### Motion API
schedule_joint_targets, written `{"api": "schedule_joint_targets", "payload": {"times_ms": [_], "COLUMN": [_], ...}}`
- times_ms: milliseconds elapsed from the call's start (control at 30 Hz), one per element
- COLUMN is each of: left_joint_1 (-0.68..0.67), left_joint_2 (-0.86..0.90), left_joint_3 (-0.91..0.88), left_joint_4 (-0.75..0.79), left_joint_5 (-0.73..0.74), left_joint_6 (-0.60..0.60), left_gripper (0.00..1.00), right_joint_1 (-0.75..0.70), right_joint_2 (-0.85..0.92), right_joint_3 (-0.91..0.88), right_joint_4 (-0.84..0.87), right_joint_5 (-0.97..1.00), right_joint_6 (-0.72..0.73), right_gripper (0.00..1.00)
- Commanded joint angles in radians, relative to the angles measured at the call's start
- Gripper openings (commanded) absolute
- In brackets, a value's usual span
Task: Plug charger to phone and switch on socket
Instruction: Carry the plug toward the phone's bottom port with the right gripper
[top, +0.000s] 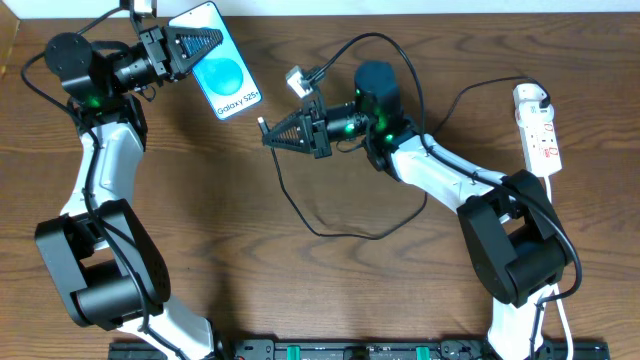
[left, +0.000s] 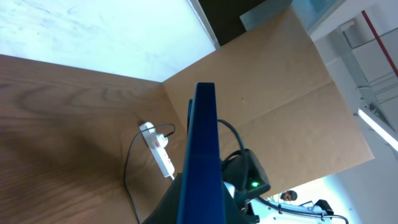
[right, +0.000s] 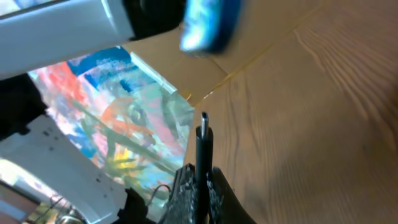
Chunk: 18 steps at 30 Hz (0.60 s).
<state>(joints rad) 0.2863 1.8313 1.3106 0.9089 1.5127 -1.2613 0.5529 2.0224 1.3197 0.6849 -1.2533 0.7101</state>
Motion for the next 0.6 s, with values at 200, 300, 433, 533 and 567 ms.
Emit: {"api": "schedule_joint_targets", "payload": {"times_ms": [200, 300, 433, 533, 567], "left_joint_1": [0.005, 0.005, -0.004, -0.02, -0.026], "left_joint_2": [-0.002, -0.002, -0.002, -0.002, -0.002], "left_joint_3": [0.015, 0.015, 0.015, 0.015, 0.015], "left_joint_4": [0.018, 0.018, 0.018, 0.018, 0.018], "left_joint_5": [-0.033, -0.033, -0.022, 0.011, 0.017], "left_joint_6": [-0.076, -0.08, -0.083, -0.076, -0.069], "left_gripper": [0.08, 0.08, 0.07, 0.07, 0.07], "right_joint_1": [-0.002, -0.001, 0.002, 0.01, 0.012], "right_joint_2": [0.009, 0.009, 0.009, 0.009, 0.009], "right_joint_3": [0.001, 0.001, 0.001, 0.001, 0.001], "right_joint_4": [0.127, 0.127, 0.127, 0.139, 0.139], "right_joint_5": [-0.053, -0.06, -0.062, -0.062, -0.062], "right_joint_6": [0.168, 0.168, 0.168, 0.168, 0.168], "right_gripper": [0.01, 0.01, 0.01, 0.01, 0.01]}}
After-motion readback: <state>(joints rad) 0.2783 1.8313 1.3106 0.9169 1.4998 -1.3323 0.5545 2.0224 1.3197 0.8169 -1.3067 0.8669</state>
